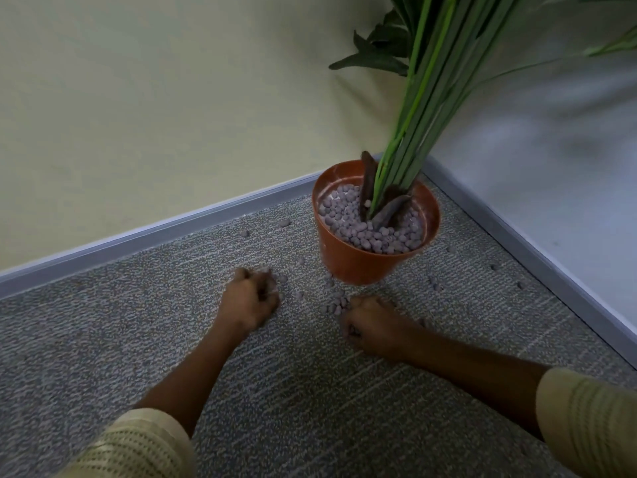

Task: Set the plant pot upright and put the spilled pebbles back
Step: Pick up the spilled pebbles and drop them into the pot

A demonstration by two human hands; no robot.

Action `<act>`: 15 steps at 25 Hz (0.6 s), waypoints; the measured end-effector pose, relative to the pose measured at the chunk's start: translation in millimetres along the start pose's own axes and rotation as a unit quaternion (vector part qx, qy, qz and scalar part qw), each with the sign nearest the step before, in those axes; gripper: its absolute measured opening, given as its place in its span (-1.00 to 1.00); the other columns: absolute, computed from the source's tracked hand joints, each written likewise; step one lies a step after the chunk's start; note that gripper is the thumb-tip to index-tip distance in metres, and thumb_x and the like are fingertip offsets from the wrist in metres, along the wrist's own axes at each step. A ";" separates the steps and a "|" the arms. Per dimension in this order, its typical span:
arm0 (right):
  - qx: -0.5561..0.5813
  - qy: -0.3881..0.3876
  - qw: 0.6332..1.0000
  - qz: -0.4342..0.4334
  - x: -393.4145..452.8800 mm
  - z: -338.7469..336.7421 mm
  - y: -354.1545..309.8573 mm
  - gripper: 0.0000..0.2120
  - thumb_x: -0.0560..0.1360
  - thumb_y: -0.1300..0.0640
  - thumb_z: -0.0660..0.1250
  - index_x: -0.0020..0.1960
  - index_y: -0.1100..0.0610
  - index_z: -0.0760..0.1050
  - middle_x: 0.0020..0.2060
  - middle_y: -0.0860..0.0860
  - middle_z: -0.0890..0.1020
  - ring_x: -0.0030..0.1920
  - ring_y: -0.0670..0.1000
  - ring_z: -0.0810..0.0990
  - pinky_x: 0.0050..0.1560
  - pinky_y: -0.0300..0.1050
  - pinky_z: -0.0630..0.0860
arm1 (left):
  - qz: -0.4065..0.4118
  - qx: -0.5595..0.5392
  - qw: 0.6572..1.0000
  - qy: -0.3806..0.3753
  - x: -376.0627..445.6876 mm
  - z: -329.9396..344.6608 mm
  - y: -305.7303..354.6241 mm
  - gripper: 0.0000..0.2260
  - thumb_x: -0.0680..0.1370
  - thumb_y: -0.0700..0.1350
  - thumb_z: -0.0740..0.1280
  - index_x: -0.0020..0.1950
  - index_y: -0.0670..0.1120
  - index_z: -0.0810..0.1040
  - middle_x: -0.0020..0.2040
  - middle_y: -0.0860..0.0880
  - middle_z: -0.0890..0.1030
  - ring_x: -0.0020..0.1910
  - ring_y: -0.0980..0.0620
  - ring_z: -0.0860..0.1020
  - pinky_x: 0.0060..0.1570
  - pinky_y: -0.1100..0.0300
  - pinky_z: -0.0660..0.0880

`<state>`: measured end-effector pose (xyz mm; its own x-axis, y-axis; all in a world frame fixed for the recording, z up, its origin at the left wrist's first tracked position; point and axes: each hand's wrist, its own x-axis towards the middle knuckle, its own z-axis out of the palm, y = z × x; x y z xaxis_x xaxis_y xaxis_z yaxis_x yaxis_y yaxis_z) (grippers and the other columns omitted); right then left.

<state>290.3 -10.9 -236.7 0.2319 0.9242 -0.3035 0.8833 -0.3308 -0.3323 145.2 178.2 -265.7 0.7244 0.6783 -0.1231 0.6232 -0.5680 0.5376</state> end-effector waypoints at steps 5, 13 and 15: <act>-0.046 -0.033 0.998 0.020 -3.0 -10.2 -13.1 -0.80 0.48 0.24 0.23 0.01 0.26 0.58 0.05 0.22 0.60 0.11 0.19 0.53 0.13 0.03 0.50 | -0.003 -0.013 1.000 0.022 -5.6 2.1 0.0 -0.92 0.43 -0.24 0.40 -0.10 -0.18 0.66 0.00 -0.19 0.60 -0.08 -0.18 0.61 -0.03 0.17 0.47; 0.097 0.083 0.989 -0.069 -16.8 -57.7 -47.5 -0.91 0.35 0.21 0.41 -0.16 0.07 0.61 -0.15 -0.03 0.55 -0.20 -0.15 0.51 -0.20 -0.32 0.45 | -0.061 -0.282 0.942 0.173 -1.5 -12.3 41.3 -0.94 0.48 -0.25 0.40 -0.13 -0.14 0.67 -0.17 -0.06 0.68 -0.28 0.20 0.60 -0.22 0.47 0.52; 0.135 0.144 0.975 -0.100 -24.9 -80.3 -61.1 -0.90 0.35 0.18 0.43 -0.16 0.02 0.60 -0.18 -0.09 0.53 -0.23 -0.24 0.47 -0.24 -0.42 0.44 | -0.039 -0.334 0.916 0.218 3.2 -21.2 64.9 -0.95 0.47 -0.21 0.41 -0.11 -0.15 0.66 -0.12 -0.11 0.70 -0.19 0.03 0.65 -0.19 0.25 0.60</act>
<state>263.3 1.7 -137.2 0.2063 0.9776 0.0422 0.7924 -0.1416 -0.5934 181.6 153.5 -213.5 0.4079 0.9093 0.0827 0.2429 -0.1954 0.9502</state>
